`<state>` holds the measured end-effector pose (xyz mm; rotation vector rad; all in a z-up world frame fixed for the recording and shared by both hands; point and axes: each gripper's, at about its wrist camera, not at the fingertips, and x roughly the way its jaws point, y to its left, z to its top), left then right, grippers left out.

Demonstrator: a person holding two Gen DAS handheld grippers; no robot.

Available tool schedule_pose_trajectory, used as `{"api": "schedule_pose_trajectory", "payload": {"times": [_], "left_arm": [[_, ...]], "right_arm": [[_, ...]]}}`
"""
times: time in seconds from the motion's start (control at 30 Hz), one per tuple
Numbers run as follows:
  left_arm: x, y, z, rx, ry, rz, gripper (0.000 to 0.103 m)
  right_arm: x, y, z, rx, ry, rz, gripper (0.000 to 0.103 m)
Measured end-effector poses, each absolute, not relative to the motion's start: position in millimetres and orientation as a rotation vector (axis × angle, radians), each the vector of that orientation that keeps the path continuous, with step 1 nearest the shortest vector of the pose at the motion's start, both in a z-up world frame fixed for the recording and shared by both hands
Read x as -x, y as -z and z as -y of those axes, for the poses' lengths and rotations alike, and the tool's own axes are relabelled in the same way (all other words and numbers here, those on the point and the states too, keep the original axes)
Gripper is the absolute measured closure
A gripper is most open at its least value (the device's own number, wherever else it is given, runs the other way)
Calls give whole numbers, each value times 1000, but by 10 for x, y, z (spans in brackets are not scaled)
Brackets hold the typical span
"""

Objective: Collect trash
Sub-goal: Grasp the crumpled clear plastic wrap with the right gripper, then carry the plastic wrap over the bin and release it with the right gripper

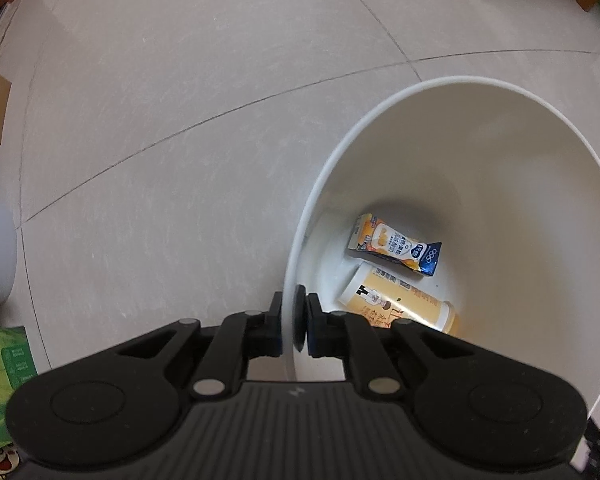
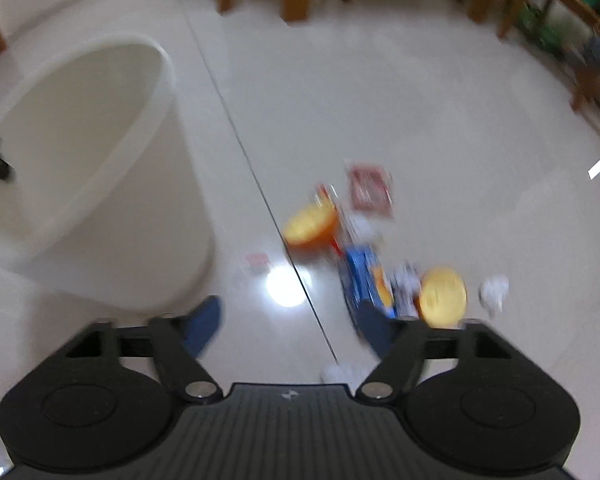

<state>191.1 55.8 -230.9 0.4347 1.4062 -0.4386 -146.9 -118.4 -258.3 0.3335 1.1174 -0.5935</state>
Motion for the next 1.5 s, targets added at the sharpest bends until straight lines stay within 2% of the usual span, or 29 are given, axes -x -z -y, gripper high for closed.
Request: {"api": "schedule_pose_trajectory", "payload": {"times": [0.27, 0.33, 0.57, 0.67, 0.73, 0.77, 0.9, 1.0, 1.27, 1.5], "left_arm": [[-1935, 2323, -539, -442, 458, -1399, 95], [-1931, 2313, -545, -448, 466, -1400, 95], [-1925, 2321, -543, -457, 484, -1396, 95], [-1916, 2330, -554, -454, 486, -1392, 95], [-1910, 2331, -552, -458, 487, -1389, 95], [-1910, 2332, -554, -455, 486, -1390, 95], [-1904, 2336, -552, -456, 485, -1393, 95], [-1899, 2345, -546, -458, 486, -1390, 95], [-1859, 2342, -583, -453, 510, -1368, 95], [-1883, 2339, -588, -461, 536, -1379, 95]], "right_arm": [[1794, 3684, 1388, -293, 672, -1341, 16], [1822, 3838, 1444, -283, 675, -1374, 16], [1825, 4232, 1596, -296, 647, -1440, 4], [1808, 4351, 1639, -281, 665, -1475, 4], [1795, 4389, 1665, -266, 675, -1497, 13], [1799, 4384, 1684, -273, 679, -1504, 25], [1845, 4262, 1783, -338, 706, -1493, 43], [1871, 4087, 1813, -380, 713, -1461, 48], [1737, 3375, 1705, -342, 678, -1361, 49], [1460, 2278, 1467, -314, 582, -1196, 48]]}}
